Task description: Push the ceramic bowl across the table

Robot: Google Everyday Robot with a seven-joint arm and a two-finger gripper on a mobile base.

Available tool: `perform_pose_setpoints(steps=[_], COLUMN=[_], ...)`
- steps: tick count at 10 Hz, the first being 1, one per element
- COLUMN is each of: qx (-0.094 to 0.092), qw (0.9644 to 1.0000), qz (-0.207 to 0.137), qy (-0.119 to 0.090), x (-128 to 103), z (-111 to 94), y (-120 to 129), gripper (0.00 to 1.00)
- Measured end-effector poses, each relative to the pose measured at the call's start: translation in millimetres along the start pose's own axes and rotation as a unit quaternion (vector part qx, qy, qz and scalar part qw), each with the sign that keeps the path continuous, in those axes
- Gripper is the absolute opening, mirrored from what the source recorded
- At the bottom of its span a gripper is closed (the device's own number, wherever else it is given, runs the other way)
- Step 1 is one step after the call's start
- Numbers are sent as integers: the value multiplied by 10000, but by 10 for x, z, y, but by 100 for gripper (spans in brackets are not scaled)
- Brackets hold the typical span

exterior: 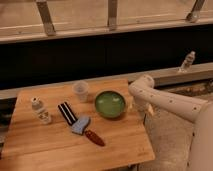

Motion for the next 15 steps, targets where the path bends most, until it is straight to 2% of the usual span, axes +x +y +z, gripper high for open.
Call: perform_pose_setpoints(steps=[3,6,8,10,12,14,15], qx=[-73,-283,-396,-471,-590,-576,-596], qw=[9993,9966,9929,9893,9833,9795,9791], qz=[-377,-750,-1082,-1336,-1688,-1875,-1843], qy=[-39,-183,-291,-336,-348,-456,-623], x=[60,128,147,159,216,262,226], z=[-117,-379,-501,-555,-584,-625,-721], y=[394,777,1162,1432,1780,1878,1867], gripper=[80,80,80,80,80,80,80])
